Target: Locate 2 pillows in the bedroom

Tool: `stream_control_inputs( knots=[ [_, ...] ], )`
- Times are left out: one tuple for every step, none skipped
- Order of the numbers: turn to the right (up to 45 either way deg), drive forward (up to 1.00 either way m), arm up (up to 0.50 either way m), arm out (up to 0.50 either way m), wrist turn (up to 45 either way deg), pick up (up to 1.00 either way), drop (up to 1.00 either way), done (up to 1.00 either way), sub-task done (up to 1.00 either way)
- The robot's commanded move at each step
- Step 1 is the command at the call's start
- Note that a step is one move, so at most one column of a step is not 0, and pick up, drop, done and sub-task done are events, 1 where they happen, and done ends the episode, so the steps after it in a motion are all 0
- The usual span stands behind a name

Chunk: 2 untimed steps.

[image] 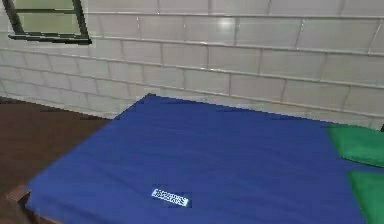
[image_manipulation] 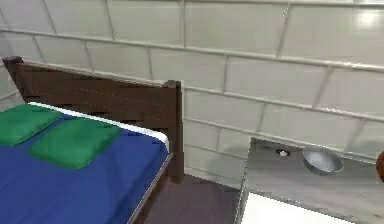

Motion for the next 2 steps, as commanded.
stream_control_inputs(
  knots=[
    [45.0,0.00,0.00,0.00,0.0,0.00,0.00,0.00,0.00],
    [12.0,0.00,0.00,0.00,0.0,0.00,0.00,0.00,0.00]
  ],
)
